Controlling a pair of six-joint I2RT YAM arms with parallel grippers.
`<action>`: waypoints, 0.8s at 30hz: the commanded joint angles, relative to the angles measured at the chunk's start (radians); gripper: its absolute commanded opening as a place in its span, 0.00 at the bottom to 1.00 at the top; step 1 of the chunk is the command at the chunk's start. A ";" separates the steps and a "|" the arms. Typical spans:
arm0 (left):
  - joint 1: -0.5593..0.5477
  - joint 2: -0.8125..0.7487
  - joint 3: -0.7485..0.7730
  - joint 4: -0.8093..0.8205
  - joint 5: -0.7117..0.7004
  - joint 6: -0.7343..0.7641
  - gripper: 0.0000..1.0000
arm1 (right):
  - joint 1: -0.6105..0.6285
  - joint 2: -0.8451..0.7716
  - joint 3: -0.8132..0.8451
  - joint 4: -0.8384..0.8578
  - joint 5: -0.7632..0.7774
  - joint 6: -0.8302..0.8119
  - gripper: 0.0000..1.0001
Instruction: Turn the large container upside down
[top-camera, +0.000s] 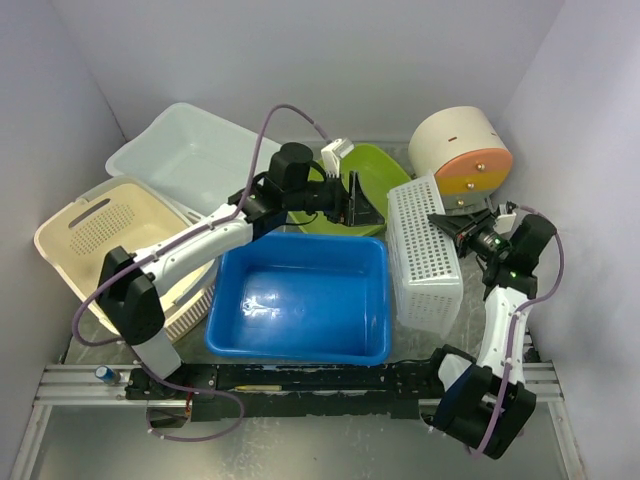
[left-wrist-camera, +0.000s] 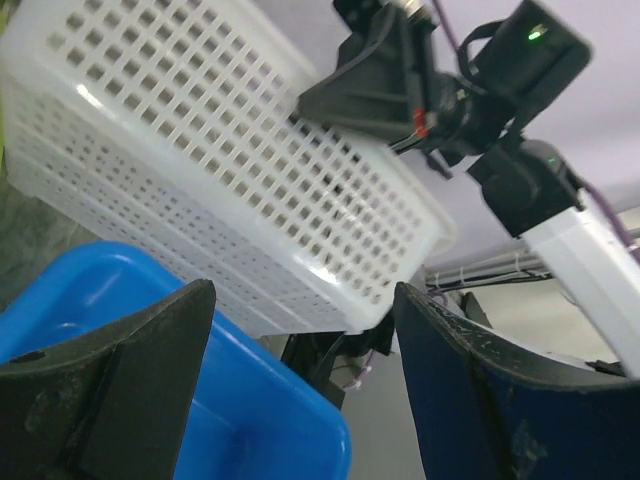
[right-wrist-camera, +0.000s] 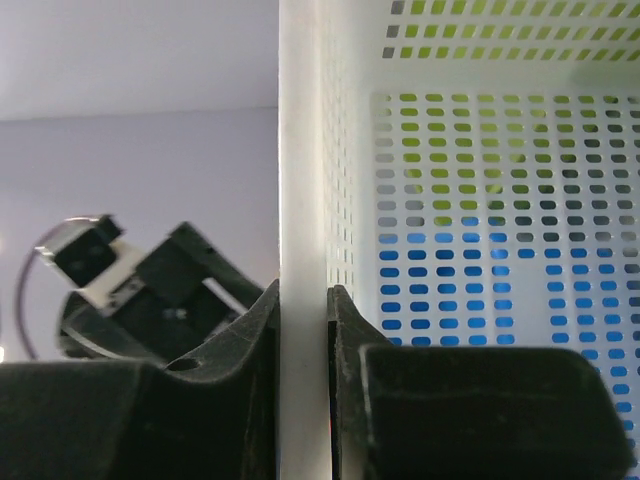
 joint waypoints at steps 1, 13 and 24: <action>0.001 0.029 -0.014 -0.011 0.045 0.027 0.83 | 0.004 0.019 -0.001 0.128 -0.086 0.271 0.00; -0.065 0.087 -0.015 0.039 0.081 0.018 0.83 | -0.094 0.031 -0.265 0.291 -0.135 0.341 0.00; -0.165 0.228 0.111 -0.002 0.055 0.037 0.84 | -0.187 0.092 -0.106 -0.146 -0.061 -0.034 0.27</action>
